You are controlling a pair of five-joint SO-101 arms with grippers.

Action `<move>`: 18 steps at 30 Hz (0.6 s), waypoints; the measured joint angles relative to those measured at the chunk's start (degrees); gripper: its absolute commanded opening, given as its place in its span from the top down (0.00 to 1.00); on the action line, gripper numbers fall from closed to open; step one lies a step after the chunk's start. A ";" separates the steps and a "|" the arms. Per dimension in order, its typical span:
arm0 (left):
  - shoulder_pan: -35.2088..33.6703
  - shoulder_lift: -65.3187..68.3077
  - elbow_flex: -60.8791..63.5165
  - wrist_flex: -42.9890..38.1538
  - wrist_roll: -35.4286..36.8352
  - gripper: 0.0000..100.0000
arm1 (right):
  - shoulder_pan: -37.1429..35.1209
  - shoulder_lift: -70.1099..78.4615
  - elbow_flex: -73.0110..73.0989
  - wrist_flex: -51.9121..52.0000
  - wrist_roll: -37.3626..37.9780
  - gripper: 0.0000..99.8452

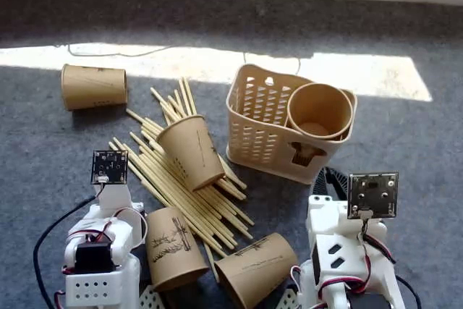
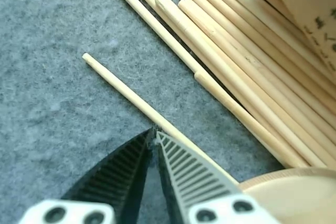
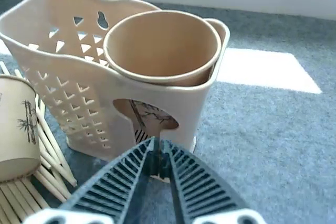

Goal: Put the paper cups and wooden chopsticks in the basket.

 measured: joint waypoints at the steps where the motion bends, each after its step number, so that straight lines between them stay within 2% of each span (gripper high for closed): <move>1: 0.00 0.00 0.00 0.00 0.00 0.99 | -0.09 0.09 0.97 0.09 0.00 0.98; 13: 0.00 0.00 0.00 0.00 0.00 0.99 | -0.09 0.09 14.15 0.18 0.09 0.98; 18: 0.00 0.00 0.00 0.00 0.00 0.99 | 2.73 0.09 22.24 -2.37 0.09 0.98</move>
